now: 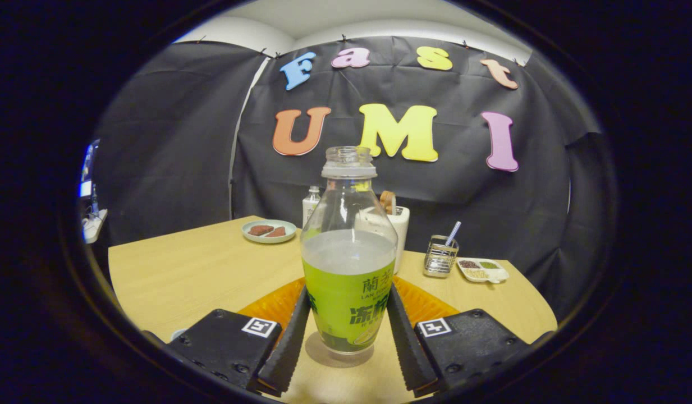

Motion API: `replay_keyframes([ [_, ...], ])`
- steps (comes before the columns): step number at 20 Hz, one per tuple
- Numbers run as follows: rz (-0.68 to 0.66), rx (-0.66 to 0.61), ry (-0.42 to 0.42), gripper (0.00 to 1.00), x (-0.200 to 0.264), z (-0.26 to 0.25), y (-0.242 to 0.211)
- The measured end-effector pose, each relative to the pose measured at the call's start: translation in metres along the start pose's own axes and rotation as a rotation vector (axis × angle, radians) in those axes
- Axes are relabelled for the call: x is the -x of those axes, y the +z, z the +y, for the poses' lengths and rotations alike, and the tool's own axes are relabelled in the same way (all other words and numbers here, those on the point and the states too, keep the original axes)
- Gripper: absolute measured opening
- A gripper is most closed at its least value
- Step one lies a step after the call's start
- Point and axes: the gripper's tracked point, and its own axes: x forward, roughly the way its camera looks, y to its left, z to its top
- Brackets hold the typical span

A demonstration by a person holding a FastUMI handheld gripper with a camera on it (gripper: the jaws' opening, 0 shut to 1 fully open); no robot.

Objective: Take the bottle from table, then pour the juice into the cup, finally place the bottle on the coaster

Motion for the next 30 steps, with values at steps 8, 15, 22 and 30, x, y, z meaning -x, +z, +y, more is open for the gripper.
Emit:
replay_keyframes([
  [8,0.037,-0.021,0.03,0.78,-0.026,0.004,-0.028],
  [15,0.05,-0.037,0.031,0.8,-0.032,0.003,-0.037],
  [22,0.052,-0.036,0.029,0.87,-0.028,0.003,-0.039],
  [30,-0.016,-0.058,-0.052,1.0,0.024,-0.001,-0.013],
])
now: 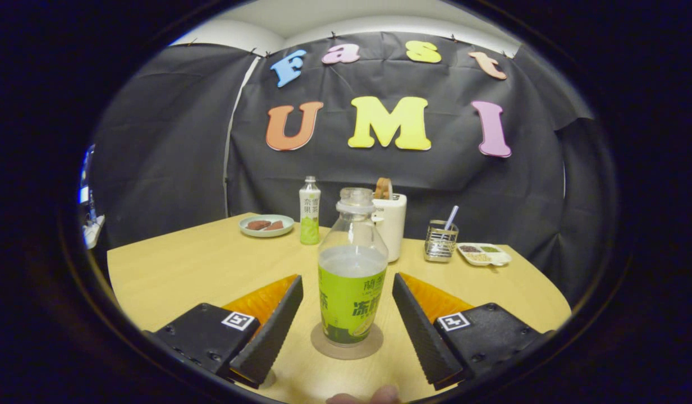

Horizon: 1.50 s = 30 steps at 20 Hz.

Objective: Take the bottle from table, then pour the juice into the cup, finally place the bottle on the coaster

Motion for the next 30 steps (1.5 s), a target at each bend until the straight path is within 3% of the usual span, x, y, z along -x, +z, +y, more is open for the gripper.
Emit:
replay_keyframes([
  [8,-0.094,-0.051,-0.108,1.0,0.143,0.003,0.026],
  [16,-0.149,-0.08,-0.175,1.0,0.284,0.014,-0.001],
  [23,-0.231,-0.096,-0.222,1.0,0.34,0.021,-0.007],
  [30,-0.217,-0.091,-0.235,1.0,0.342,0.023,-0.012],
])
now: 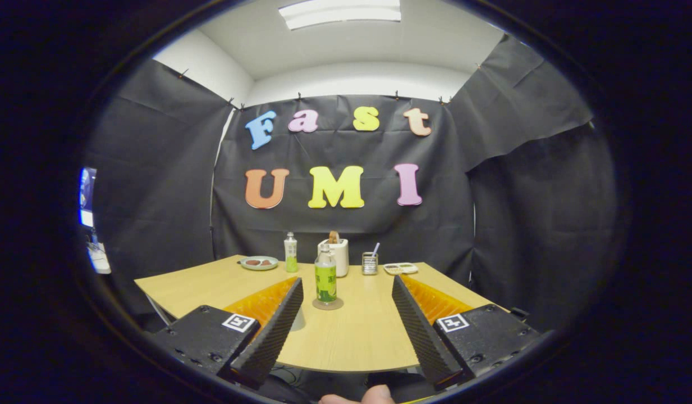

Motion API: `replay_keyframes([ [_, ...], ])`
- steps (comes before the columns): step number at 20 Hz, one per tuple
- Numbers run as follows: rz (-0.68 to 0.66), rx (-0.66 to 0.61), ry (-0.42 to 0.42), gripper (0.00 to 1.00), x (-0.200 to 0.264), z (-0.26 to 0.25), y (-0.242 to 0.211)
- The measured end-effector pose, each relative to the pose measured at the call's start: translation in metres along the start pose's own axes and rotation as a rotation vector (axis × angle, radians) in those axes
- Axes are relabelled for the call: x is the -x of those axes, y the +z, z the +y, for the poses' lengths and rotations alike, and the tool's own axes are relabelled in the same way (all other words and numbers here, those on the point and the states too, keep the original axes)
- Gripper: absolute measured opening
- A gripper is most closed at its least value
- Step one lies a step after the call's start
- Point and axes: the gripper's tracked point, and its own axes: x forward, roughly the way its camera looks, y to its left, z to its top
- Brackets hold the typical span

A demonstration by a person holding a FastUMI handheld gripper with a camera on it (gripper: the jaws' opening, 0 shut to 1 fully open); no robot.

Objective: Take the bottle from table, then pour the juice into the cup, finally place the bottle on the coaster

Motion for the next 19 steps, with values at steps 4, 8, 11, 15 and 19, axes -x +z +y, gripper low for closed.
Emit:
replay_keyframes([
  [4,0.002,0.028,-0.004,1.0,-0.005,0.004,0.0],
  [8,-0.004,0.017,0.005,1.0,-0.005,0.008,0.002],
  [11,-0.02,-0.018,0.015,1.0,-0.004,0.008,0.009],
  [15,-0.02,-0.028,0.018,1.0,-0.006,0.008,0.006],
  [19,-0.011,-0.014,0.004,1.0,-0.006,0.006,0.006],
])
